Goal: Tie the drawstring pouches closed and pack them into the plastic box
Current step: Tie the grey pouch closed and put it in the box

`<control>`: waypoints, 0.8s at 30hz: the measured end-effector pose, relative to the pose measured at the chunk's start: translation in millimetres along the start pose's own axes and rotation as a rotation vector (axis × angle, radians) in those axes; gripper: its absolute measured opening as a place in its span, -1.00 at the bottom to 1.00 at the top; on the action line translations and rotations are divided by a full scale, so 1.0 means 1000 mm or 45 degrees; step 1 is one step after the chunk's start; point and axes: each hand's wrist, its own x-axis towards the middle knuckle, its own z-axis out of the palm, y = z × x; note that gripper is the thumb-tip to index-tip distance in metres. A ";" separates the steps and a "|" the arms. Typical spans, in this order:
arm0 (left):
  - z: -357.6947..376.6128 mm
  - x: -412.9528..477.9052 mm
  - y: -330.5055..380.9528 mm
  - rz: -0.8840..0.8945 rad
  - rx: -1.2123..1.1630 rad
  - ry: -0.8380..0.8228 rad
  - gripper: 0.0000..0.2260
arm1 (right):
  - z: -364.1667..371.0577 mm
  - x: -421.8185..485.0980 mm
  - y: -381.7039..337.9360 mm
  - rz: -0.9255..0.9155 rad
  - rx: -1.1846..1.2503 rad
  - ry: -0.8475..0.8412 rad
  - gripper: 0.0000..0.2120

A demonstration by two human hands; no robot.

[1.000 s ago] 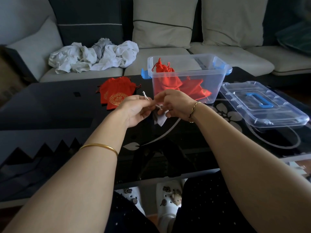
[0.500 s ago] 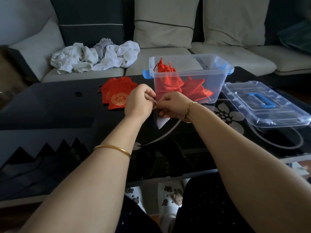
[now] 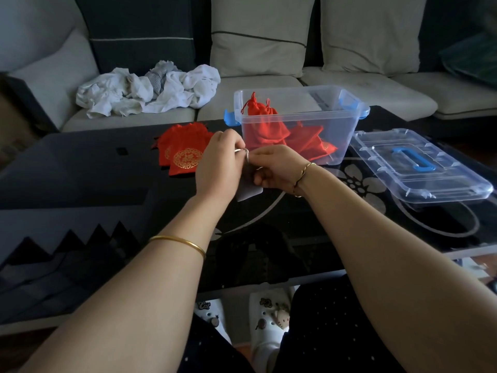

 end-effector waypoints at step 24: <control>-0.006 0.004 -0.014 -0.499 -0.321 -0.115 -0.64 | 0.000 -0.001 -0.002 0.272 0.627 0.245 -0.77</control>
